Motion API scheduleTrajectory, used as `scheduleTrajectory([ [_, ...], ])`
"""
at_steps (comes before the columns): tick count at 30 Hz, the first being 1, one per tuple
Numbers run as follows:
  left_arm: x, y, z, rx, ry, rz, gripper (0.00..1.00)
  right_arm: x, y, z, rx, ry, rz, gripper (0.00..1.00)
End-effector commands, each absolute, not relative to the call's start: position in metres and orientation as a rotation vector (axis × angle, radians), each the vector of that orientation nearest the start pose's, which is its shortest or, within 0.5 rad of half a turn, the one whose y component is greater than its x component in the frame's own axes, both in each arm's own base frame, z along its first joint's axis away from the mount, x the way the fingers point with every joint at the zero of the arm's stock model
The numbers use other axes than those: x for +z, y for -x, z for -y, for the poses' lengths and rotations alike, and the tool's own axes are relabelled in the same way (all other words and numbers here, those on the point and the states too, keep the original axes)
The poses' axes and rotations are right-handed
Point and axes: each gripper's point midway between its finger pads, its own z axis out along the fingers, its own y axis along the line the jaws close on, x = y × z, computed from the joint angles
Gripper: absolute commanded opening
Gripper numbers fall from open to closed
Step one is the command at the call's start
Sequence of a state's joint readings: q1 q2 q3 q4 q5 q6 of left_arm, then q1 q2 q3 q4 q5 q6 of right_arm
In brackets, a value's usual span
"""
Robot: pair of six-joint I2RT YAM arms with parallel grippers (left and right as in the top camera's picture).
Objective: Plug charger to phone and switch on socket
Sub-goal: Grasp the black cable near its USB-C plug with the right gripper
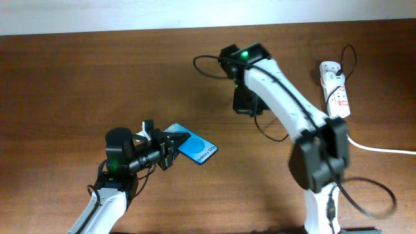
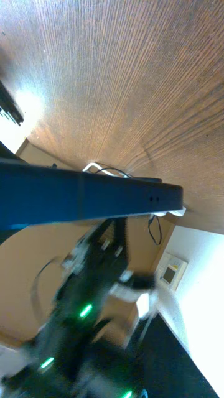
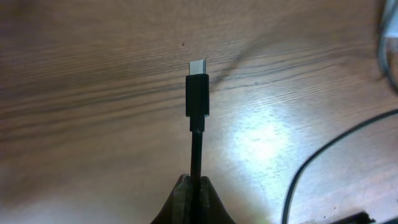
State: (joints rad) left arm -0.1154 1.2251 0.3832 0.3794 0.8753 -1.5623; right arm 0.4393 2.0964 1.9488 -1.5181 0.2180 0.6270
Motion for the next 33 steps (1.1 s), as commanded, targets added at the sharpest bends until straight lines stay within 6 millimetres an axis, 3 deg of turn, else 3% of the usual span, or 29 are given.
scheduleTrajectory([
  [1, 0.145, -0.287, 0.167, -1.816, 0.954, -2.199, 0.00, 0.169, -0.352, -0.123, -0.277, -0.245, -2.996, 0.04],
  [3, 0.145, -0.287, 0.167, -1.814, 0.951, -2.199, 0.00, 0.174, -0.338, -0.117, -0.281, -0.243, -2.999, 0.04],
  [5, 0.145, -0.287, 0.167, -1.815, 0.950, -2.199, 0.00, 0.161, -0.324, -0.110, -0.317, -0.239, -3.033, 0.04],
  [8, 0.145, -0.287, 0.167, -1.810, 0.954, -2.197, 0.00, 0.114, -0.308, -0.112, -0.256, -0.248, -3.066, 0.04],
  [11, 0.145, -0.289, 0.166, -1.802, 0.961, -2.191, 0.00, 0.070, -0.319, -0.123, -0.147, -0.254, -3.013, 0.04],
  [14, 0.144, -0.289, 0.165, -1.799, 0.962, -2.191, 0.00, 0.032, -0.308, -0.120, -0.131, -0.254, -3.016, 0.04],
  [16, 0.144, -0.291, 0.164, -1.787, 0.971, -2.184, 0.00, 0.027, -0.308, -0.119, -0.130, -0.254, -3.009, 0.09],
  [18, 0.144, -0.291, 0.164, -1.784, 0.973, -2.182, 0.00, 0.028, -0.312, -0.121, -0.116, -0.254, -2.992, 0.41],
  [20, 0.143, -0.292, 0.163, -1.773, 0.983, -2.176, 0.00, 0.030, -0.318, -0.122, -0.102, -0.254, -2.975, 0.60],
  [22, 0.142, -0.293, 0.162, -1.767, 0.988, -2.172, 0.00, 0.037, -0.325, -0.124, -0.102, -0.180, -2.961, 0.72],
  [25, 0.140, -0.292, 0.162, -1.765, 1.002, -2.184, 0.00, 0.041, -0.331, -0.128, -0.080, -0.197, -2.938, 0.76],
  [28, 0.139, -0.292, 0.162, -1.762, 1.003, -2.187, 0.00, 0.038, -0.327, -0.137, 0.011, -0.358, -2.955, 0.76],
  [30, 0.139, -0.291, 0.162, -1.762, 1.003, -2.189, 0.00, 0.033, -0.319, -0.152, 0.087, -0.326, -3.005, 0.76],
  [33, 0.139, -0.291, 0.161, -1.761, 0.986, -2.188, 0.00, 0.023, -0.308, -0.167, 0.074, -0.137, -3.048, 0.76],
])
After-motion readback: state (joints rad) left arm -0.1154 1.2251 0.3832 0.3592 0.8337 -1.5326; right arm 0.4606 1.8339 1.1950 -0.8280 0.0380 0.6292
